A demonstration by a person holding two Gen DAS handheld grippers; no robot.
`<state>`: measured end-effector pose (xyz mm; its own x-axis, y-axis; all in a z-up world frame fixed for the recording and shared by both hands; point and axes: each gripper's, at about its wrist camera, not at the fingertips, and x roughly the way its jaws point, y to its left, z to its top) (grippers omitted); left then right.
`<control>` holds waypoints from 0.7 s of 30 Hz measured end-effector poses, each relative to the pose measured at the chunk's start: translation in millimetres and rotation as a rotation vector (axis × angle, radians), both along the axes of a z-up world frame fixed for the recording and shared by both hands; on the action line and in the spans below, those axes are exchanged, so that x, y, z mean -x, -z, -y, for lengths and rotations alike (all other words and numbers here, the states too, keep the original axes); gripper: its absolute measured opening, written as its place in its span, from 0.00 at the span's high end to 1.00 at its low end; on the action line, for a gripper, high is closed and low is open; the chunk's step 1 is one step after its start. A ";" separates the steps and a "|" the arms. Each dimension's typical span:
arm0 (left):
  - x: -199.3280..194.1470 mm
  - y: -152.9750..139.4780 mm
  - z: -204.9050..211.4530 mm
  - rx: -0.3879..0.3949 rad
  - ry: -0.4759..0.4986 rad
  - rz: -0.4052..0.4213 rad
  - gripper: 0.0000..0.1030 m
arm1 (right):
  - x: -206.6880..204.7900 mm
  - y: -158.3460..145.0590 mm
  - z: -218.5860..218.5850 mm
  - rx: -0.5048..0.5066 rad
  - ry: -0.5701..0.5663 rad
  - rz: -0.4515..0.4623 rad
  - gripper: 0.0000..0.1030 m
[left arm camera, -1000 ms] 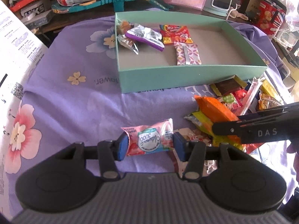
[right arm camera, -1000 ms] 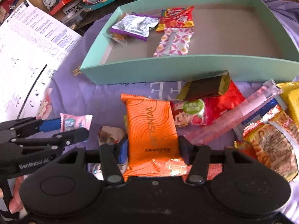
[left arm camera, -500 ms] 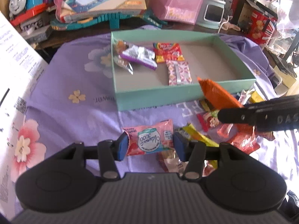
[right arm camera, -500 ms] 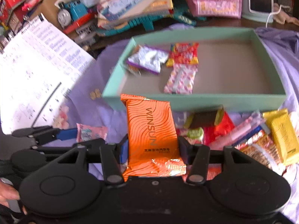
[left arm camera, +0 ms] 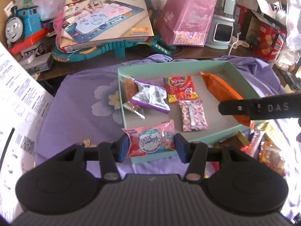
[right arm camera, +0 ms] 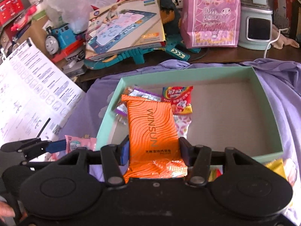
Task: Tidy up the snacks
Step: 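Carry both snacks into the green box and open both grippers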
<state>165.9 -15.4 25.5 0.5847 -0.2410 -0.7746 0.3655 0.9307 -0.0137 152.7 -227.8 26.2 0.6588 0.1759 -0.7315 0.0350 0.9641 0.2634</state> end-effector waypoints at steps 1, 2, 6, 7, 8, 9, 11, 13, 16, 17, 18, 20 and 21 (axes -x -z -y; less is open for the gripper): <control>-7.1 2.9 1.9 -0.005 -0.002 -0.006 0.51 | -8.5 3.2 -0.2 -0.001 0.002 -0.006 0.50; -14.9 6.6 3.3 -0.005 -0.006 -0.016 0.51 | -14.0 7.8 -0.4 -0.003 0.002 -0.011 0.50; -40.0 22.3 9.3 -0.023 -0.015 -0.047 0.51 | -40.6 24.5 -5.0 -0.032 -0.001 -0.041 0.50; -43.4 25.3 10.7 -0.030 -0.014 -0.049 0.51 | -46.1 28.5 -6.6 -0.038 -0.004 -0.047 0.50; -47.0 28.4 12.3 -0.033 -0.012 -0.051 0.51 | -49.1 31.4 -8.8 -0.041 -0.007 -0.052 0.50; -49.1 31.0 14.0 -0.035 -0.011 -0.053 0.50 | -53.2 34.8 -11.1 -0.044 -0.010 -0.058 0.49; -52.9 35.9 17.2 -0.046 -0.010 -0.050 0.49 | -61.6 41.6 -13.5 -0.061 -0.017 -0.073 0.46; -53.8 38.8 19.8 -0.064 -0.013 -0.033 0.31 | -67.0 46.0 -13.9 -0.090 -0.013 -0.089 0.38; -54.1 40.3 20.8 -0.087 -0.035 -0.018 0.04 | -67.7 44.5 -11.2 -0.109 0.010 -0.074 0.10; -53.7 39.9 19.8 -0.084 -0.042 -0.013 0.03 | -65.0 42.4 -9.2 -0.104 0.014 -0.061 0.09; -53.2 39.4 18.2 -0.080 -0.051 -0.013 0.02 | -62.9 40.5 -8.9 -0.101 0.011 -0.053 0.09; -52.0 39.4 15.1 -0.068 -0.070 -0.030 0.01 | -58.2 37.8 -6.6 -0.102 0.009 -0.047 0.09; -51.6 38.8 13.6 -0.061 -0.074 -0.036 0.01 | -55.1 36.7 -5.1 -0.101 0.010 -0.045 0.06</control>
<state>217.5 -29.0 -13.2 0.5705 -0.1496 -0.8076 0.2957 0.9547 0.0321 207.7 -222.7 -10.5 0.6280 0.2435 -0.7391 0.0584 0.9324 0.3568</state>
